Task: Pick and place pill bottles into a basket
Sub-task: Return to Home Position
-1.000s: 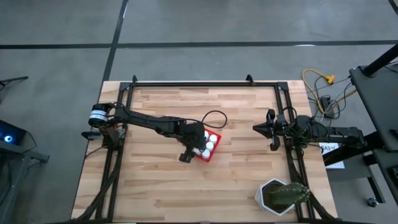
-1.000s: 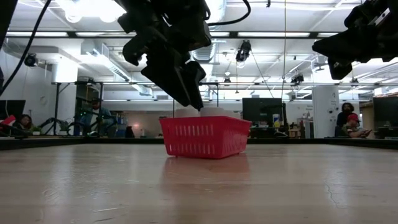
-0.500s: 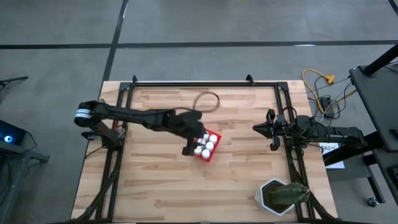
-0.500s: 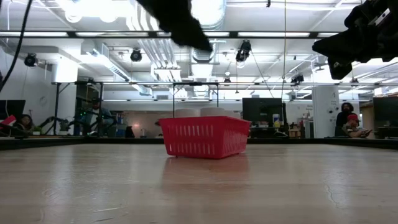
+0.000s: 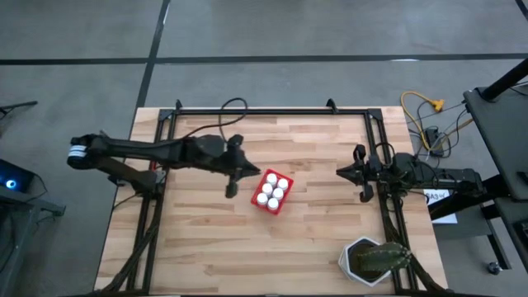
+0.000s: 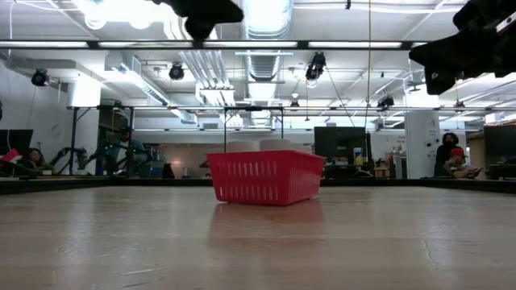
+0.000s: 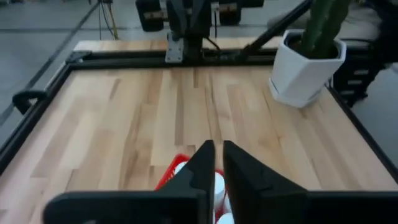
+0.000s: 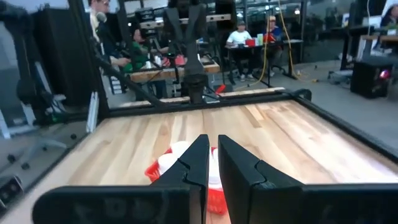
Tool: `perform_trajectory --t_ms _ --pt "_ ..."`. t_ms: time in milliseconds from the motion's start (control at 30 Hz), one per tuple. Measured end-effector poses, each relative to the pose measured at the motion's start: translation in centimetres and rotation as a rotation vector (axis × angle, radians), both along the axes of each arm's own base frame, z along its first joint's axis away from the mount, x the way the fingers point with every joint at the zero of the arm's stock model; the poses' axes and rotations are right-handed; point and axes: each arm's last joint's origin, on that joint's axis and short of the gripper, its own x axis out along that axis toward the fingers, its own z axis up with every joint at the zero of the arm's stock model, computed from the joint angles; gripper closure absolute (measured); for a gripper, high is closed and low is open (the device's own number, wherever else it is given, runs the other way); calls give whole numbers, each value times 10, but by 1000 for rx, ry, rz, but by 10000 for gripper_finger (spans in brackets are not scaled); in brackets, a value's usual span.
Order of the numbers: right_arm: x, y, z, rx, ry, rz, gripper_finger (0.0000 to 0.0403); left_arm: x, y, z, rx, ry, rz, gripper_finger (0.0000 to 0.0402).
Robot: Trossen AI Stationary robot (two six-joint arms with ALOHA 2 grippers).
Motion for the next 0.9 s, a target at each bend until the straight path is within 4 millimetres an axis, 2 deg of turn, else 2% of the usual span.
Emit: perform_trajectory --t_ms 100,267,467,667,900 --pt "0 0 -1 -61 12 -1 376 -19 1 -7 0 -35 8 396" --pt "0 0 -1 -71 10 -10 376 -52 2 -24 -61 -224 62 398" --pt "0 0 -1 -87 10 -11 376 -89 2 -67 -37 -328 74 401" --pt "0 0 -1 -86 15 -12 376 -115 3 -98 -3 -324 84 401" --pt "0 -2 -1 -77 14 -65 376 -140 4 -119 -5 -465 123 401"
